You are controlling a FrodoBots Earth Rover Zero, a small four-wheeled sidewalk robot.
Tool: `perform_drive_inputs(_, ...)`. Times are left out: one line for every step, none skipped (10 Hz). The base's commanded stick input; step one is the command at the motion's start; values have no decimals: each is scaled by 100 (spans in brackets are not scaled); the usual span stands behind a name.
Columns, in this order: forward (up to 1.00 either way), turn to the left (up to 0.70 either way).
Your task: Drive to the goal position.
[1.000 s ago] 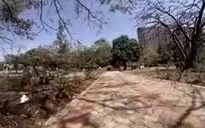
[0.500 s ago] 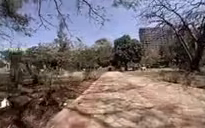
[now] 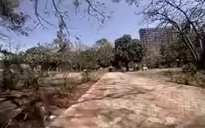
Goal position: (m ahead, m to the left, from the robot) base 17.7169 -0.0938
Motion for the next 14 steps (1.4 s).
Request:
perform_drive_inputs(100, 0)
perform_drive_inputs(100, 0)
perform_drive_inputs(100, 0)
perform_drive_inputs(100, 0)
perform_drive_inputs(100, 0)
perform_drive_inputs(100, 0)
perform_drive_inputs(100, 0)
perform_drive_inputs(100, 0)
perform_drive_inputs(100, 0)
perform_drive_inputs(100, 0)
perform_drive_inputs(100, 0)
perform_drive_inputs(100, 0)
perform_drive_inputs(100, 0)
perform_drive_inputs(100, 0)
